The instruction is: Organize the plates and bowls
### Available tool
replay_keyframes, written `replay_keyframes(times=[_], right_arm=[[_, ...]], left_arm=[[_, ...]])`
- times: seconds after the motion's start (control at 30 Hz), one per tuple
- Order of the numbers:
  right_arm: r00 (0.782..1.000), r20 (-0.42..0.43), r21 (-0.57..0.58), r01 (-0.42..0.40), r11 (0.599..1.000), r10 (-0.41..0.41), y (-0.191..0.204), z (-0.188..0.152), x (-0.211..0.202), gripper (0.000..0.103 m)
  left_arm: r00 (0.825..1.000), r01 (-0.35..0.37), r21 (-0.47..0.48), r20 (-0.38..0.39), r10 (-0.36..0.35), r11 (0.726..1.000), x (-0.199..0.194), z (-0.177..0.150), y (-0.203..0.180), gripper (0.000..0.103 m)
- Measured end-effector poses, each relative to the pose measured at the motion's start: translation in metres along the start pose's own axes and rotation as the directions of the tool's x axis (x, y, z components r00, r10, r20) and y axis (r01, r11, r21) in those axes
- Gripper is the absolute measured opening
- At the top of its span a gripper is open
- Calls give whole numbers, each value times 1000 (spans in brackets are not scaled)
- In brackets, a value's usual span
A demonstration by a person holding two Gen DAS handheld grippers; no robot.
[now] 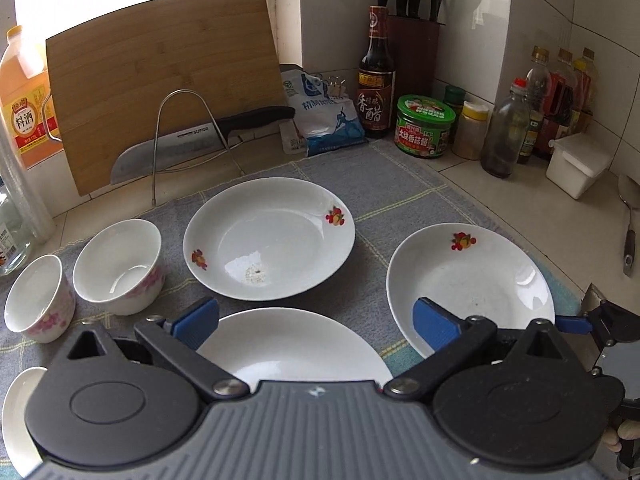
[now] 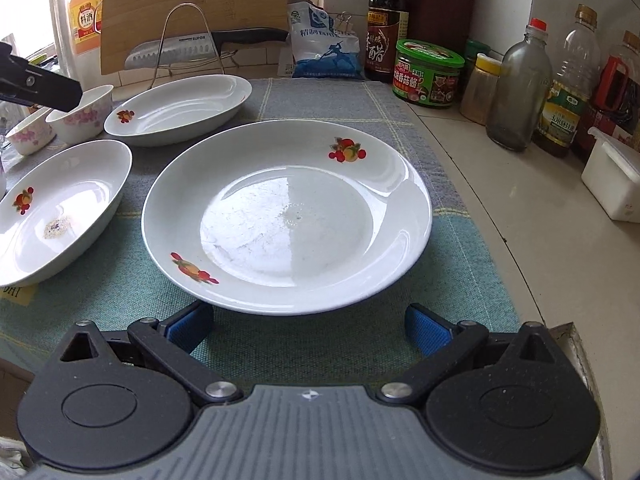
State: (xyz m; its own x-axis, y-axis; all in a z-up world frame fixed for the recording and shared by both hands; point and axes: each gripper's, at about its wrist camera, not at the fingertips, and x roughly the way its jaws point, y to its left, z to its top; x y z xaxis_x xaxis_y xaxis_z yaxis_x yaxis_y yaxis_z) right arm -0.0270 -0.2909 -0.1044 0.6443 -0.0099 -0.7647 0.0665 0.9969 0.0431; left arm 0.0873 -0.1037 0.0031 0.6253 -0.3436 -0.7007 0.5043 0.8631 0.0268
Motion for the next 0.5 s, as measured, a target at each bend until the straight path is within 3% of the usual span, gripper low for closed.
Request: replay_keyframes(times=[0.5], right_arm=[[987, 77, -142, -127, 982, 139, -23, 0, 7, 103]], left_arm=[[989, 116, 201, -111, -95, 973, 79, 45, -64, 102]])
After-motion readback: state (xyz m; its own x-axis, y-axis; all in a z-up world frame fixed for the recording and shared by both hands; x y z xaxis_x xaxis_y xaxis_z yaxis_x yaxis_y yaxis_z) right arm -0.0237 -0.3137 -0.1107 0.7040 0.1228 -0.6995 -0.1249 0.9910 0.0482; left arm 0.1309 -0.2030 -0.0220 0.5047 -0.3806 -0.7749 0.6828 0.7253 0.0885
